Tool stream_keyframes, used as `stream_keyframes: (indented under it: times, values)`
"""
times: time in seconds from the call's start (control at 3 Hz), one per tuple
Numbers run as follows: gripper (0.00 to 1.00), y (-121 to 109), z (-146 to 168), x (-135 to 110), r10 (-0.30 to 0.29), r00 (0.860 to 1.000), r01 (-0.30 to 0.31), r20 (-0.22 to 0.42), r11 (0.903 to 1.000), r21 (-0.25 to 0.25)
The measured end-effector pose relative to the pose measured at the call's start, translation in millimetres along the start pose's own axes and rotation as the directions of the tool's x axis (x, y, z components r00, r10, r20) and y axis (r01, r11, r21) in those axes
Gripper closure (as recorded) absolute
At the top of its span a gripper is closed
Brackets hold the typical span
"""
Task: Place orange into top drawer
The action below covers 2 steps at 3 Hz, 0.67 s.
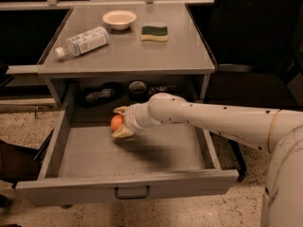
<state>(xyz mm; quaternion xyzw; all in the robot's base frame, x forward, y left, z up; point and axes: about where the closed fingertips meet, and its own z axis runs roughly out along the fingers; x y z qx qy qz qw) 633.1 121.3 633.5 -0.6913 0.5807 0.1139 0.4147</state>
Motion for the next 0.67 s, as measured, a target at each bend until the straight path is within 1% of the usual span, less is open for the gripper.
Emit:
stream_keyframes:
  times: [0.33, 0.67]
  values:
    - [0.00, 0.0, 0.0, 0.0, 0.000, 1.000, 0.000, 0.000, 1.0000, 0.000]
    - [0.00, 0.1, 0.1, 0.0, 0.000, 1.000, 0.000, 0.000, 1.0000, 0.000]
